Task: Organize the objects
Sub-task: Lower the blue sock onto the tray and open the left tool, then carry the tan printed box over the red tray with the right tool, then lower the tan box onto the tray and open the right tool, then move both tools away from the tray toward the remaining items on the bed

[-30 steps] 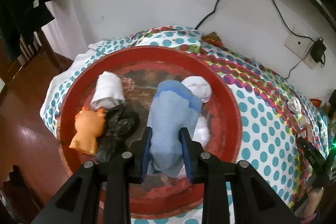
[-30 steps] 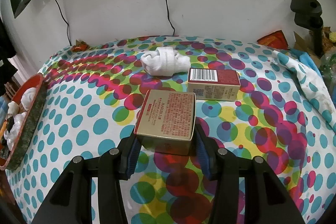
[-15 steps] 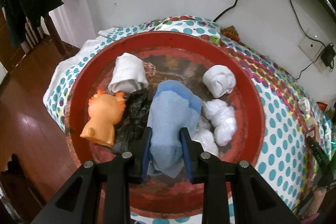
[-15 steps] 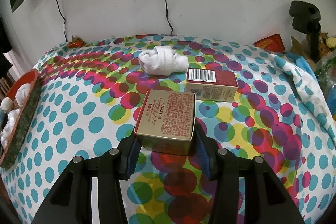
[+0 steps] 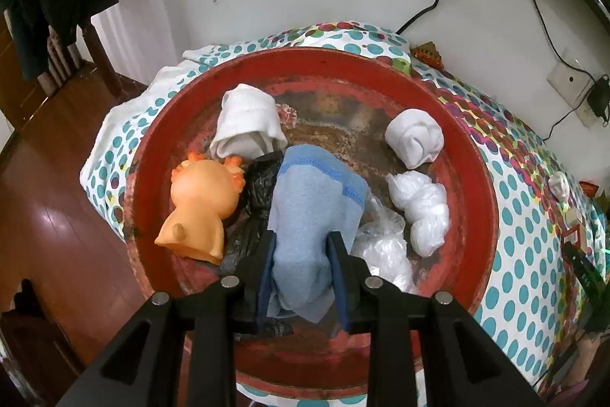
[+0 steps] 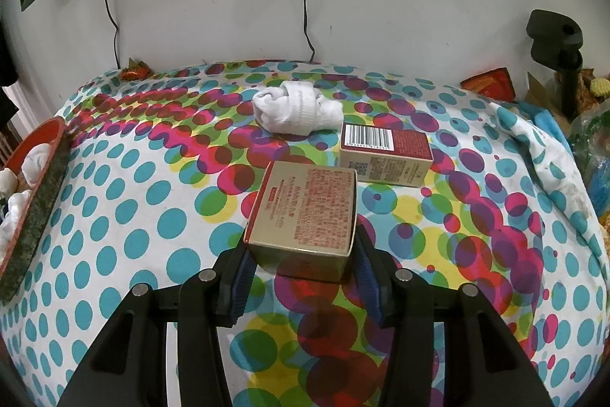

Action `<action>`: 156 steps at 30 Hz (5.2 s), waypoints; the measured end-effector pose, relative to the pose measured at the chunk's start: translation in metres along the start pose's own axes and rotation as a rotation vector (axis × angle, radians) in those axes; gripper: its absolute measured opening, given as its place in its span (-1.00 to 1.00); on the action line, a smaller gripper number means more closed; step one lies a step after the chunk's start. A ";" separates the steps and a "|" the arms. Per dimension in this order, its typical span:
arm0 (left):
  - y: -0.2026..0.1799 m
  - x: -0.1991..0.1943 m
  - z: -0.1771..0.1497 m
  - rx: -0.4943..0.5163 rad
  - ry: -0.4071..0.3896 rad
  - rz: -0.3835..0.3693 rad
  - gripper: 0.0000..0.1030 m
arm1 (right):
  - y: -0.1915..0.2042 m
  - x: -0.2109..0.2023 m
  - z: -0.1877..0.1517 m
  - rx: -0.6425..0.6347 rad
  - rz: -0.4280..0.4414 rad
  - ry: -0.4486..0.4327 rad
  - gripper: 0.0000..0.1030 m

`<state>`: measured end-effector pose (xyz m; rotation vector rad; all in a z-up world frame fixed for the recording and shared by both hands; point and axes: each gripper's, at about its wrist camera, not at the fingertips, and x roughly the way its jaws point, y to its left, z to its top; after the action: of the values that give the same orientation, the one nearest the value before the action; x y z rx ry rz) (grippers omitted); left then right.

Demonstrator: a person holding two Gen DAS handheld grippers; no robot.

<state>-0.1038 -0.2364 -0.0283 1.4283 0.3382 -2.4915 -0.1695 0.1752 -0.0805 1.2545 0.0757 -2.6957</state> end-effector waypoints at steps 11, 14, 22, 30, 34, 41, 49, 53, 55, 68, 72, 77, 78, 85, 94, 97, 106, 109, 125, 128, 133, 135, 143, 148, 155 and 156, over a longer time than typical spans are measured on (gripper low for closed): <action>0.002 -0.008 0.001 0.010 0.018 0.016 -0.22 | 0.000 0.000 0.000 -0.002 -0.002 0.002 -0.11; 0.004 -0.015 0.001 0.011 0.010 0.029 -0.17 | 0.001 -0.001 0.000 -0.005 -0.001 -0.003 -0.11; -0.001 -0.033 -0.003 0.054 -0.020 0.071 -0.16 | 0.006 -0.006 -0.001 -0.041 0.017 -0.027 -0.12; -0.005 -0.039 -0.010 0.091 -0.012 0.069 -0.16 | 0.008 -0.010 -0.001 -0.051 0.028 -0.039 -0.13; -0.003 -0.041 -0.015 0.100 -0.016 0.074 -0.16 | 0.015 -0.014 -0.003 -0.065 0.032 -0.033 -0.13; 0.003 -0.041 -0.019 0.099 -0.008 0.067 -0.16 | 0.051 -0.028 0.003 -0.108 0.079 -0.054 -0.13; 0.010 -0.038 -0.025 0.094 0.005 0.068 -0.16 | 0.124 -0.048 0.012 -0.222 0.174 -0.084 -0.13; 0.013 -0.039 -0.028 0.092 0.006 0.066 -0.16 | 0.164 -0.056 0.016 -0.282 0.231 -0.096 -0.13; 0.014 -0.040 -0.029 0.093 0.005 0.069 -0.16 | 0.183 -0.060 0.017 -0.313 0.250 -0.100 -0.13; 0.022 -0.045 -0.033 0.101 0.003 0.080 -0.16 | 0.271 -0.072 0.023 -0.431 0.366 -0.089 -0.13; 0.030 -0.047 -0.032 0.089 0.002 0.091 -0.16 | 0.291 -0.070 0.025 -0.458 0.380 -0.083 -0.13; 0.039 -0.048 -0.030 0.074 0.001 0.099 -0.16 | 0.315 -0.061 0.027 -0.482 0.395 -0.061 -0.13; 0.040 -0.048 -0.030 0.072 0.001 0.099 -0.16 | 0.318 -0.059 0.027 -0.484 0.393 -0.056 -0.13; 0.051 -0.047 -0.029 0.061 0.006 0.105 -0.16 | 0.339 -0.043 0.023 -0.525 0.375 -0.026 -0.13; 0.052 -0.045 -0.028 0.072 0.012 0.102 -0.16 | 0.350 -0.031 0.022 -0.557 0.330 -0.010 -0.13; 0.051 -0.044 -0.028 0.074 0.016 0.099 -0.16 | 0.350 -0.028 0.020 -0.555 0.325 0.001 -0.12; 0.048 -0.043 -0.030 0.083 0.026 0.100 -0.16 | 0.348 -0.025 0.018 -0.547 0.325 0.009 -0.11; 0.046 -0.043 -0.031 0.088 0.027 0.101 -0.16 | 0.346 -0.027 0.018 -0.534 0.330 0.014 0.05; 0.027 -0.054 -0.036 0.129 0.013 0.089 -0.16 | 0.312 -0.062 0.026 -0.475 0.352 -0.050 0.26; 0.021 -0.055 -0.037 0.137 0.013 0.081 -0.16 | 0.297 -0.070 0.027 -0.455 0.348 -0.060 0.26; 0.001 -0.056 -0.041 0.169 0.013 0.064 -0.16 | 0.261 -0.078 0.027 -0.413 0.318 -0.074 0.27; -0.009 -0.055 -0.042 0.189 0.015 0.057 -0.16 | 0.241 -0.078 0.027 -0.380 0.301 -0.072 0.27; -0.049 -0.052 -0.050 0.264 0.028 0.029 -0.16 | 0.159 -0.074 0.026 -0.254 0.216 -0.056 0.27; -0.072 -0.051 -0.055 0.307 0.032 0.012 -0.16 | 0.113 -0.067 0.022 -0.188 0.165 -0.045 0.27; -0.102 -0.045 -0.063 0.359 0.049 -0.001 -0.16 | 0.053 -0.062 0.015 -0.111 0.103 -0.030 0.27; -0.105 -0.044 -0.064 0.364 0.050 -0.004 -0.16 | 0.046 -0.061 0.014 -0.100 0.095 -0.027 0.27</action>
<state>-0.0651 -0.1130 -0.0136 1.6209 -0.1128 -2.6204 -0.1336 0.1364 -0.0235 1.1622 0.1420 -2.5929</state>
